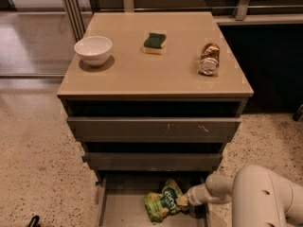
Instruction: Pick green rice chip bag from bottom drawer and place on counter
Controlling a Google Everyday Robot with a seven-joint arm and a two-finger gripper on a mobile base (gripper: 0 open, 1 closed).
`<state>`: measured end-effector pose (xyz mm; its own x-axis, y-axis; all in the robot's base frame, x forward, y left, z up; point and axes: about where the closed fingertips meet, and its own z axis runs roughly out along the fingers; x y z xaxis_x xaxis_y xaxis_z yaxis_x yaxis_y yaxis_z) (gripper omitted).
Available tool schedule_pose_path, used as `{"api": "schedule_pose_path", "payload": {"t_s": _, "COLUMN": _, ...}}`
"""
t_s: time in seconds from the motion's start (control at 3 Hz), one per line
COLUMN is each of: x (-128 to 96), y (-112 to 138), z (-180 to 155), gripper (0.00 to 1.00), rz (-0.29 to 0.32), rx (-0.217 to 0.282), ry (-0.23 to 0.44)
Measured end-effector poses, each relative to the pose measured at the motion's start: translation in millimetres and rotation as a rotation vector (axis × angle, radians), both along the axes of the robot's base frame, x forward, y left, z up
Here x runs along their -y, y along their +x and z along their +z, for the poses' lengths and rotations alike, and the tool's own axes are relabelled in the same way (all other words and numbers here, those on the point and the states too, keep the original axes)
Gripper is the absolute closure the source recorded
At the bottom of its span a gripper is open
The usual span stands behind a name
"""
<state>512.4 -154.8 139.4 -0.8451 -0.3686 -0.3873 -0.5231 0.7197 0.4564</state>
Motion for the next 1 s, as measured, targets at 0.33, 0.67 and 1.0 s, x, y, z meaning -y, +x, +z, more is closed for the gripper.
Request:
{"api": "schedule_pose_path", "payload": {"t_s": 0.33, "x": -0.5, "y": -3.3, "z": 16.7, "gripper": 1.00, "rz": 0.017, "rx": 0.007, "ry": 0.055}}
{"api": "schedule_pose_path", "payload": {"t_s": 0.67, "x": -1.4, "y": -17.6, "z": 60.3, "gripper": 1.00, "rz": 0.068, "rx": 0.041, "ry": 0.120}}
{"api": "schedule_pose_path", "payload": {"t_s": 1.0, "x": -16.4, "y": -31.8, "z": 128.5, "gripper": 1.00, "rz": 0.178, "rx": 0.102, "ry": 0.216}}
